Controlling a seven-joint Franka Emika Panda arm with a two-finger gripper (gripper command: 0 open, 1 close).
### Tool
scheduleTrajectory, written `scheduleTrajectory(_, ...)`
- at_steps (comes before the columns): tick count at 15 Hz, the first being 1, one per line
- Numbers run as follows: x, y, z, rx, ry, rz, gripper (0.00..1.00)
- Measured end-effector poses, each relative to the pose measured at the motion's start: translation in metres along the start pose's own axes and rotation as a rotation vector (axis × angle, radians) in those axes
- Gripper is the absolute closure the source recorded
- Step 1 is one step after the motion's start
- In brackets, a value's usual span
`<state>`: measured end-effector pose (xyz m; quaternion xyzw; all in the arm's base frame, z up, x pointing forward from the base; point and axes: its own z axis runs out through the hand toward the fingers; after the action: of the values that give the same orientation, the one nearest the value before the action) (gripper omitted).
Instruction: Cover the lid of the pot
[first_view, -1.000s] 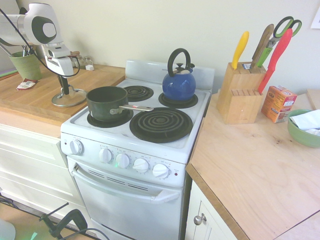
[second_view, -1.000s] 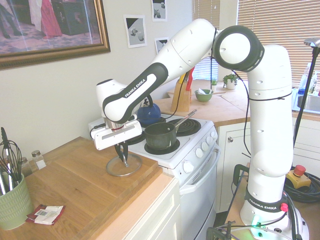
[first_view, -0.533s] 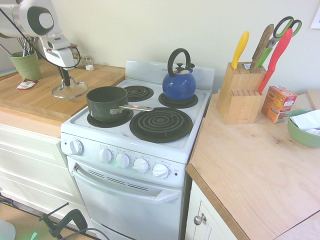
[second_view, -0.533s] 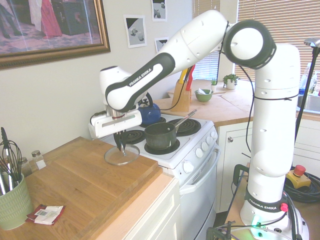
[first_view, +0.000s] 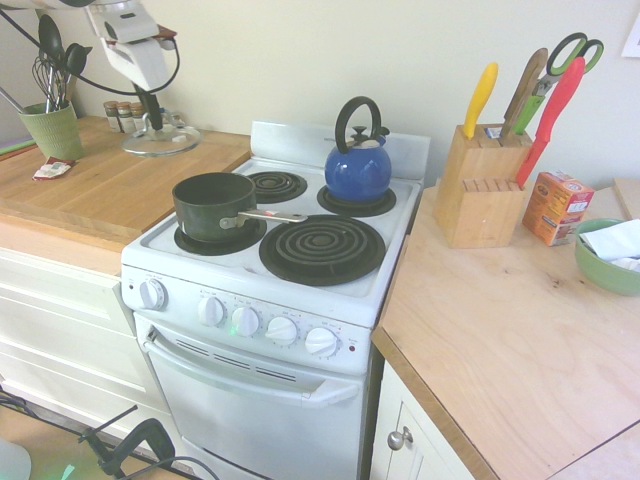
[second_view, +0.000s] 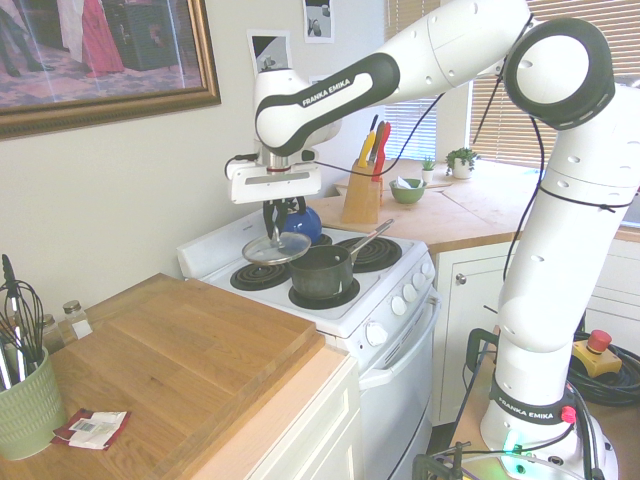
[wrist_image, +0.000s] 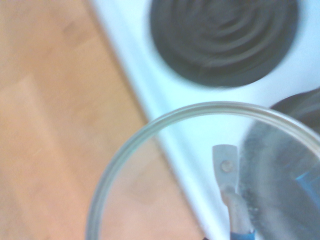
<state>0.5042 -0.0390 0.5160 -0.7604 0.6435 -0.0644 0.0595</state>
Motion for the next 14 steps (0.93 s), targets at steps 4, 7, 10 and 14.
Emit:
scheduleTrajectory(4,0.054,0.034,0.024,-0.034,-0.017,0.065,1.0)
scheduleTrajectory(7,0.066,0.049,0.042,-0.05,-0.028,0.083,1.0)
scheduleTrajectory(10,0.073,0.056,0.048,-0.049,-0.029,0.088,1.0)
scheduleTrajectory(14,0.079,0.057,0.049,-0.034,-0.025,0.089,1.0)
